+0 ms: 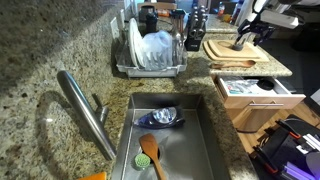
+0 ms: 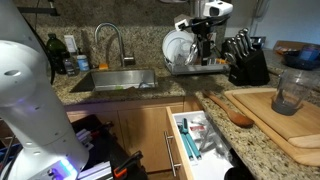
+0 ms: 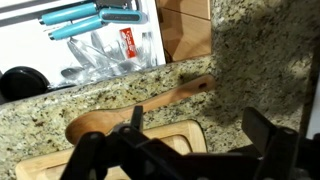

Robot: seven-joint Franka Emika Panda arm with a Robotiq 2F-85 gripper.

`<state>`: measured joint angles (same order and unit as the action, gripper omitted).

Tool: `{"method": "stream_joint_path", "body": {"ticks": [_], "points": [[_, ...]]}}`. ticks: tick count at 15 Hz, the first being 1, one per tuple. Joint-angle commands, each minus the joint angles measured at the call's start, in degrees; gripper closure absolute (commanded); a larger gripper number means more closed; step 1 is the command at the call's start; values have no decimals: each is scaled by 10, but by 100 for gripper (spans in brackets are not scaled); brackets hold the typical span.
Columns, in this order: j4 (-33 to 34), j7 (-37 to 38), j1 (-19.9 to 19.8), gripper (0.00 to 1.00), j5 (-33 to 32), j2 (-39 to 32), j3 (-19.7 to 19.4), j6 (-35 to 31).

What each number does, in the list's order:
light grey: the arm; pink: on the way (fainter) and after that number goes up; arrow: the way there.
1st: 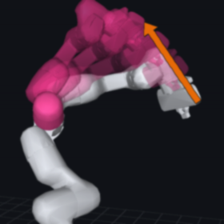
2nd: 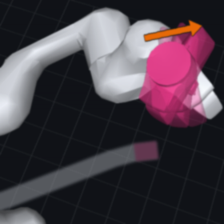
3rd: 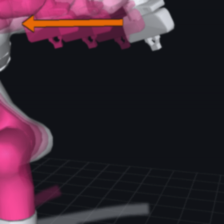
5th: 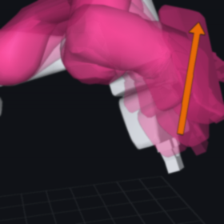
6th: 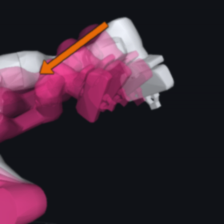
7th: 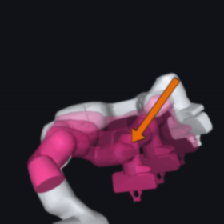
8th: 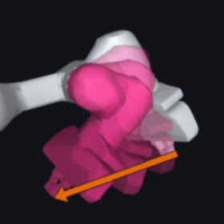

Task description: Put the wooden spoon in the drawer

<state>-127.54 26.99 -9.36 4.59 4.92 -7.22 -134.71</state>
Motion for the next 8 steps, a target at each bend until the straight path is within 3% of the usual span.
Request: {"method": "stream_joint_path", "body": {"ticks": [1, 3, 4, 7, 8], "points": [[104, 84, -8, 0, -9, -131, -10, 27], [137, 131, -3, 0, 0, -172, -24, 49], [85, 95, 4, 0, 0, -123, -22, 15], [100, 100, 7, 0, 0, -149, -26, 14], [110, 148, 13, 0, 0, -158, -28, 15]]}}
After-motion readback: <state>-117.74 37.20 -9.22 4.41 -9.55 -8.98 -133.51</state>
